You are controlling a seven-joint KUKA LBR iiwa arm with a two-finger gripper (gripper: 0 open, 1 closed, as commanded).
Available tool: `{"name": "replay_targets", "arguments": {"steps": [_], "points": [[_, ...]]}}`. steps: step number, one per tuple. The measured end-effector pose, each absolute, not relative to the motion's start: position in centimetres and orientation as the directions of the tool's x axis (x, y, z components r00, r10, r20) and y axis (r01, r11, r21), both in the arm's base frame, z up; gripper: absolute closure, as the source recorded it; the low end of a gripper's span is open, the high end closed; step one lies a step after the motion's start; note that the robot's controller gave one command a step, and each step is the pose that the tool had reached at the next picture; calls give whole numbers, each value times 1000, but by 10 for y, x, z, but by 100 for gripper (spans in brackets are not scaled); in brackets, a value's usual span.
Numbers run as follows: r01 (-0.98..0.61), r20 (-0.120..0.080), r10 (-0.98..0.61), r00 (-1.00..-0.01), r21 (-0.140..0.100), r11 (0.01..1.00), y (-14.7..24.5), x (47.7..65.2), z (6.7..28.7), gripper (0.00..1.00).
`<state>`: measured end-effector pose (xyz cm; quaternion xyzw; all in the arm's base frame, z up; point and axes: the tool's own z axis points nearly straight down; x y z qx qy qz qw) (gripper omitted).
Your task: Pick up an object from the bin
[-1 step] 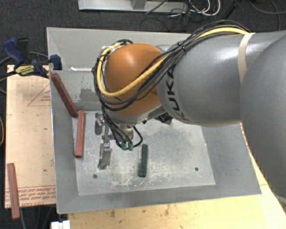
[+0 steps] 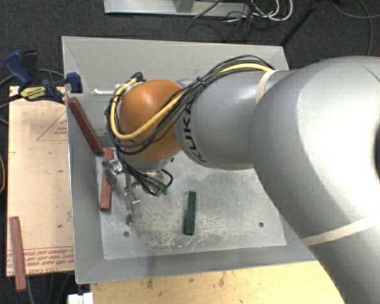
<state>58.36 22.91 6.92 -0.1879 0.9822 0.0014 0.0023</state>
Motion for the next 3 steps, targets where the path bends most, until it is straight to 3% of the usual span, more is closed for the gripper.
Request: {"name": "replay_targets", "arguments": {"steps": [1, 2, 3], "points": [[-368, -10, -368, -930, 2, 930, 230, 585, 73, 100], [-47, -7, -47, -999, 1, 999, 179, 581, 139, 100], [214, -3, 214, -977, 2, 977, 158, 579, 152, 100]]}}
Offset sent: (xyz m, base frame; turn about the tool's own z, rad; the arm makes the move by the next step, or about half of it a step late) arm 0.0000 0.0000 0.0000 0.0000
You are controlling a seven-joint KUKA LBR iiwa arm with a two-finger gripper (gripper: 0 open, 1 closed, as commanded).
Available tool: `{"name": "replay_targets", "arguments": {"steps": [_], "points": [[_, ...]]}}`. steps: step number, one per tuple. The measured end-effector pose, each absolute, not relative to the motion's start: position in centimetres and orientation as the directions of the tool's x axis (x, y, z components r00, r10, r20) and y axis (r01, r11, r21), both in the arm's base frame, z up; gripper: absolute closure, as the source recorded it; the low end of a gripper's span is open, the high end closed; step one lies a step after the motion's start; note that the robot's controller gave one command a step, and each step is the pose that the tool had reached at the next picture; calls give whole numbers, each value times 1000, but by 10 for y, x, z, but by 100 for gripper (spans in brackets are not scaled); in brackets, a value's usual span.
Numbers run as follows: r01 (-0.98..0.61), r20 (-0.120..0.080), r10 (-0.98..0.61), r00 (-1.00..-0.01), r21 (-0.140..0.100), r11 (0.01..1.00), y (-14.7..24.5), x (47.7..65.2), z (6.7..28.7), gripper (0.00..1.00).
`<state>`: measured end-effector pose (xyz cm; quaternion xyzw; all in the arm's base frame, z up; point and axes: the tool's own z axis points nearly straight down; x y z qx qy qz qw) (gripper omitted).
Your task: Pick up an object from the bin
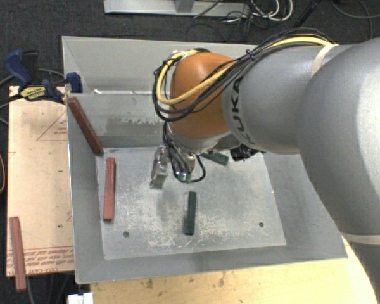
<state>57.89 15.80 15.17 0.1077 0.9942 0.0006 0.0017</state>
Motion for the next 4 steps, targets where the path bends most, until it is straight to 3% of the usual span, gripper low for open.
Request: {"name": "replay_targets", "arguments": {"steps": [1, 2, 3, 4], "points": [[355, -1, 355, -935, 4, 935, 216, 573, 144, 100], [644, -3, 644, -765, 5, 765, 207, 634, 167, 100], [612, 1, 612, -791, -3, 791, 189, 637, 130, 100], [679, 2, 679, -734, -2, 734, 182, 599, 132, 100]]}}
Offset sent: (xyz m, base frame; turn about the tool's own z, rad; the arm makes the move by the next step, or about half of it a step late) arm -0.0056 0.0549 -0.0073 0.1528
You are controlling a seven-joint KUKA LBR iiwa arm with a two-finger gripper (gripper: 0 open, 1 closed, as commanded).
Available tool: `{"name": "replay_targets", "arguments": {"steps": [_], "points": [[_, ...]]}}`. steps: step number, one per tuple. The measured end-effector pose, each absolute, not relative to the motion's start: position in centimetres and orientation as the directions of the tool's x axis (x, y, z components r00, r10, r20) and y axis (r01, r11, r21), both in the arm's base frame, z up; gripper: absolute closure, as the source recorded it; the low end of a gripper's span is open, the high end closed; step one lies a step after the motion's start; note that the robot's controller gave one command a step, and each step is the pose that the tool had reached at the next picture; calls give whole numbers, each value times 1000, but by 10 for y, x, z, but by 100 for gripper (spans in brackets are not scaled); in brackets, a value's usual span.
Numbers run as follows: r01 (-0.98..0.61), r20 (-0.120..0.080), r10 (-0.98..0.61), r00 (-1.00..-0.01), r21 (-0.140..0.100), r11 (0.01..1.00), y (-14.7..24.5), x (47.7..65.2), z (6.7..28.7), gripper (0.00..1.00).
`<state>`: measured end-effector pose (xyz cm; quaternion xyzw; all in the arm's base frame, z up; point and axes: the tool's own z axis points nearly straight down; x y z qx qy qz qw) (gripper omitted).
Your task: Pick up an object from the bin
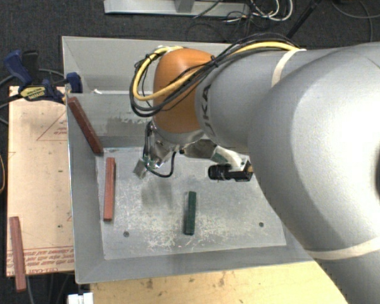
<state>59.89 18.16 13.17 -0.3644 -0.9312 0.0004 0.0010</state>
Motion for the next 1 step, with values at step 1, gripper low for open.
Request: {"name": "replay_targets", "arguments": {"steps": [1], "points": [[576, -4, 576, -818, 3, 818, 189, 634, 146, 100]]}}
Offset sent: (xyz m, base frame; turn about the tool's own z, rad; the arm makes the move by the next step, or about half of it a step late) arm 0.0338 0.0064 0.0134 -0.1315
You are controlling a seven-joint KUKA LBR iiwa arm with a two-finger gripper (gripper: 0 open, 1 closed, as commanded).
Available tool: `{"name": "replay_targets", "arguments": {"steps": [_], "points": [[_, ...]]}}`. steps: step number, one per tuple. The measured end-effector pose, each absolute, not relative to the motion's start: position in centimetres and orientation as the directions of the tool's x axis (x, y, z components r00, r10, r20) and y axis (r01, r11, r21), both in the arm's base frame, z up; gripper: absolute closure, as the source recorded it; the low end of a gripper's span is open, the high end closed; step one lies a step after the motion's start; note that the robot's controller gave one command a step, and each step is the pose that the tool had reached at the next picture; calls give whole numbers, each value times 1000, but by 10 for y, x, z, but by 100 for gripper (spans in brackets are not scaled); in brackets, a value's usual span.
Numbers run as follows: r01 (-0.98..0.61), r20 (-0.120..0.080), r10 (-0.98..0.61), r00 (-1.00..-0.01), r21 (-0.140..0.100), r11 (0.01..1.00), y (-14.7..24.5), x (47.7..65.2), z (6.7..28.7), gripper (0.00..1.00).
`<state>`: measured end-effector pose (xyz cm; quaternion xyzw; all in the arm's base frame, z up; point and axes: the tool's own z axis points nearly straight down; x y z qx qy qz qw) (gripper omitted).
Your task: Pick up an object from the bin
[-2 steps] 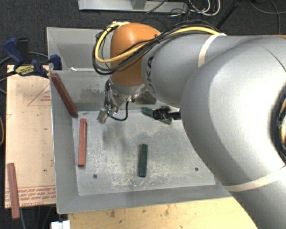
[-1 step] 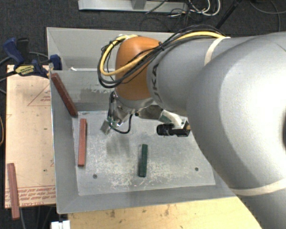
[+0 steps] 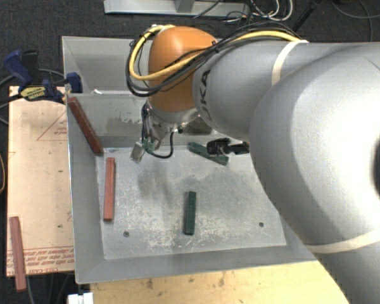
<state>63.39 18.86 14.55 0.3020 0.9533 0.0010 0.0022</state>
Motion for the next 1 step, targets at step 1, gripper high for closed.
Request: {"name": "replay_targets", "arguments": {"steps": [1], "points": [[641, -1, 641, -768, 3, 768, 187, 634, 144, 100]]}}
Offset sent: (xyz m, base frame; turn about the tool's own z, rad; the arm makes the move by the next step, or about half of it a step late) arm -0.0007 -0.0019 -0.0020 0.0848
